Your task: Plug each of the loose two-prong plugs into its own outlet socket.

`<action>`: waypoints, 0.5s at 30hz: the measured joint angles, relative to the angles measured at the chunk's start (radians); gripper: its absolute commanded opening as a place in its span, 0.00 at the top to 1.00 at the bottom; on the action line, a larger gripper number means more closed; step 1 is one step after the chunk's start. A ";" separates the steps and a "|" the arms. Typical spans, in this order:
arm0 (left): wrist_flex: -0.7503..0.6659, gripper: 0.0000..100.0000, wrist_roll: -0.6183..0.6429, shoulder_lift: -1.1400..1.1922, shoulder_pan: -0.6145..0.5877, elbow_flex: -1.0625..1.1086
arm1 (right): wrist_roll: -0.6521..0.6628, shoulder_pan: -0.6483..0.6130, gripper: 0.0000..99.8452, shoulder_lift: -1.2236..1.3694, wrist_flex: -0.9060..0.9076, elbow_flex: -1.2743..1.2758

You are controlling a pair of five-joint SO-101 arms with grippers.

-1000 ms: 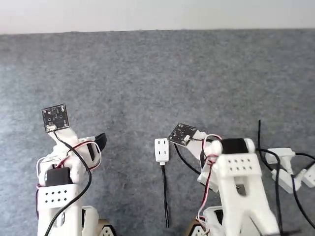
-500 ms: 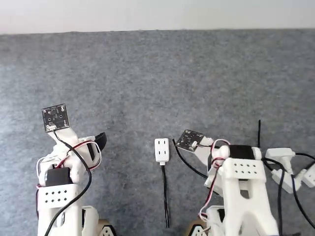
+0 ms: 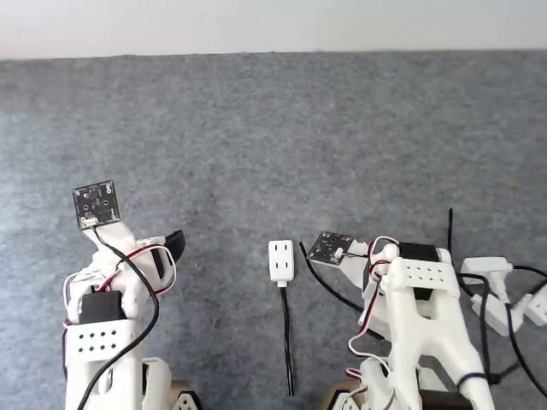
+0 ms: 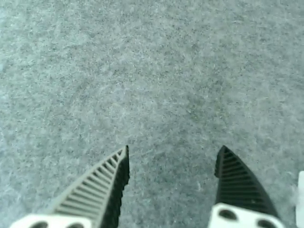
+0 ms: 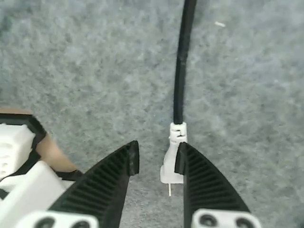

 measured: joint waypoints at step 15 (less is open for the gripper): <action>0.000 0.72 -0.006 0.000 0.000 0.000 | 0.051 0.011 0.88 0.098 -0.066 0.000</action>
